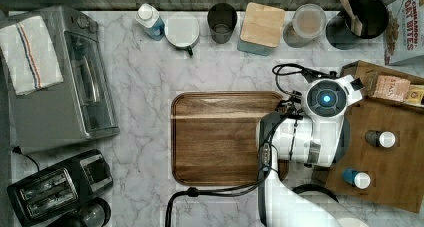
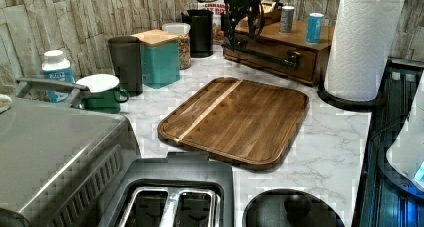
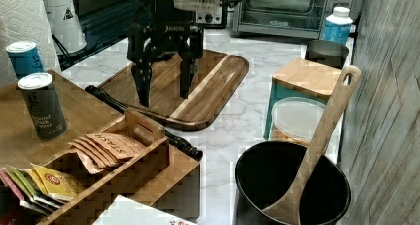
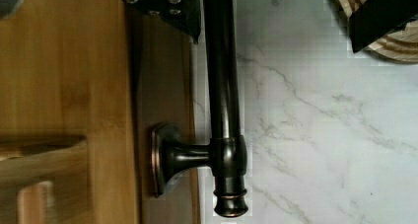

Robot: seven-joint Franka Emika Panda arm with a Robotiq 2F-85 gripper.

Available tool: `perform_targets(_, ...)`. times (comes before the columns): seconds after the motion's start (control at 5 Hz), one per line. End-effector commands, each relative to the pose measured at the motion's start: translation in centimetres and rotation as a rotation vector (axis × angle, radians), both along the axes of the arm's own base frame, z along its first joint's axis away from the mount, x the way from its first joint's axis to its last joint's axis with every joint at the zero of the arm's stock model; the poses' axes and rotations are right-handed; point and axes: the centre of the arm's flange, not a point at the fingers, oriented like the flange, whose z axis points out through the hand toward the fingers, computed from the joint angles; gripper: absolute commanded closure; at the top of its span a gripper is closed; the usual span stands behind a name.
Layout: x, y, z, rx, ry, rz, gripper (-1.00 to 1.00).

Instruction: Open the drawer.

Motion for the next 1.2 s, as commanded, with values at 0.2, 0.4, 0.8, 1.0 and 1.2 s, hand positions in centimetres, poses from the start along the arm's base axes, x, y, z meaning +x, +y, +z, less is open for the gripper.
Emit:
perform_targets(0.2, -1.0, -3.0, -2.0, -0.029, 0.001, -0.071, -1.0)
perform_targets(0.4, -0.9, -3.2, -2.1, -0.022, 0.01, -0.048, -1.0)
perform_targets(0.8, 0.2, -3.4, -4.7, 0.053, -0.002, -0.019, -1.0)
perform_targets(1.0, 0.7, -3.7, -5.6, 0.076, 0.009, 0.037, -1.0)
perform_targets(1.2, 1.4, -2.3, -5.2, 0.119, 0.028, 0.059, -1.0)
